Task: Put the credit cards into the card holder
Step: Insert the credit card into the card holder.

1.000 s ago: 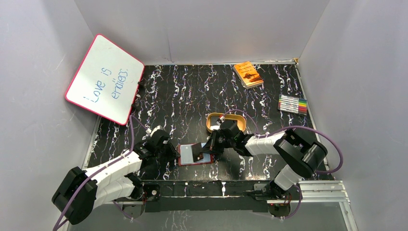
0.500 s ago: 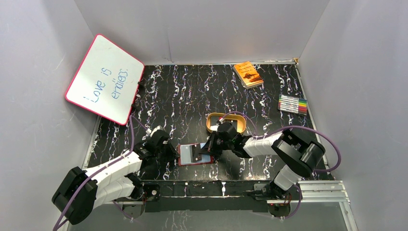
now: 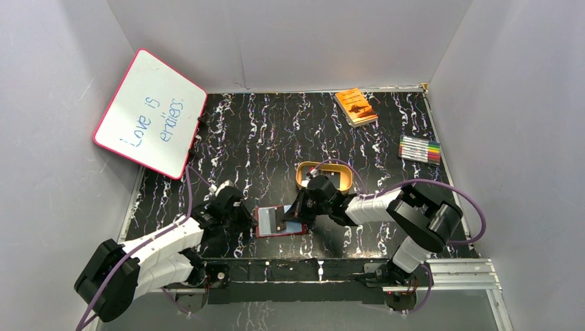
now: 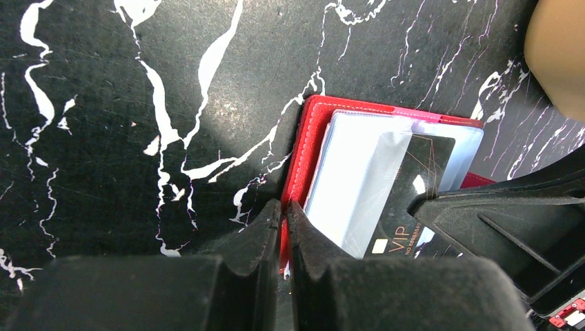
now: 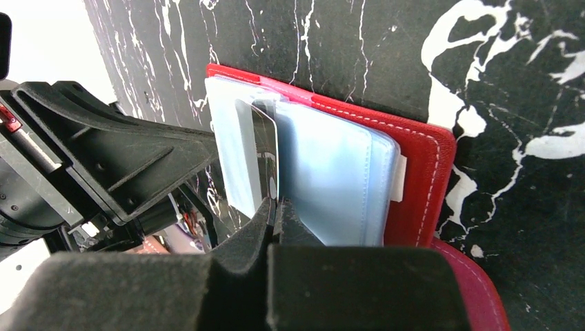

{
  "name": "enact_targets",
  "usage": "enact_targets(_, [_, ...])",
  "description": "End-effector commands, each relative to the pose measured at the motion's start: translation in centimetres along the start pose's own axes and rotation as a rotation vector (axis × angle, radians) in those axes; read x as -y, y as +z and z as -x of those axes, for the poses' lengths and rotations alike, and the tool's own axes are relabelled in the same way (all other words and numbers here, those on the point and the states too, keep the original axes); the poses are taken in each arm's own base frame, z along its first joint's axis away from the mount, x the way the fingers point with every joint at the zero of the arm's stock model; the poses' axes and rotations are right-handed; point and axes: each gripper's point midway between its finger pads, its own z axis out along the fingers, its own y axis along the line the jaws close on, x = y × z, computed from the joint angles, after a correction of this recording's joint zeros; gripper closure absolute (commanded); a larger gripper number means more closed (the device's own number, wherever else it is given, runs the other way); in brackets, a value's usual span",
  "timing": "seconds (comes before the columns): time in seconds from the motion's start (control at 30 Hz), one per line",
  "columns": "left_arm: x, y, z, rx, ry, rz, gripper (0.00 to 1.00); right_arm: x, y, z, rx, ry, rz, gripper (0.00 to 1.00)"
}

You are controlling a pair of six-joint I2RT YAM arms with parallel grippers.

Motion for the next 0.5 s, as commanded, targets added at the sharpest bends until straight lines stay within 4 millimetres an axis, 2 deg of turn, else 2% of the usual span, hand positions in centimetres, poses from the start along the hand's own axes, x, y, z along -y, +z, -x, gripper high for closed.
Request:
enact_targets(0.0, [-3.1, 0.1, -1.8, -0.065, 0.004, 0.095, 0.94, 0.3, 0.1, -0.4, -0.016, -0.051, -0.032, 0.94])
enact_targets(0.17, [-3.0, 0.2, -1.9, -0.067, 0.006, 0.091, 0.95, -0.2, 0.1, -0.5, -0.024, -0.068, -0.020, 0.80])
enact_targets(0.47, [-2.9, 0.2, -1.8, -0.065, 0.005, 0.089, 0.96, -1.1, 0.4, -0.7, -0.037, -0.099, -0.017, 0.69])
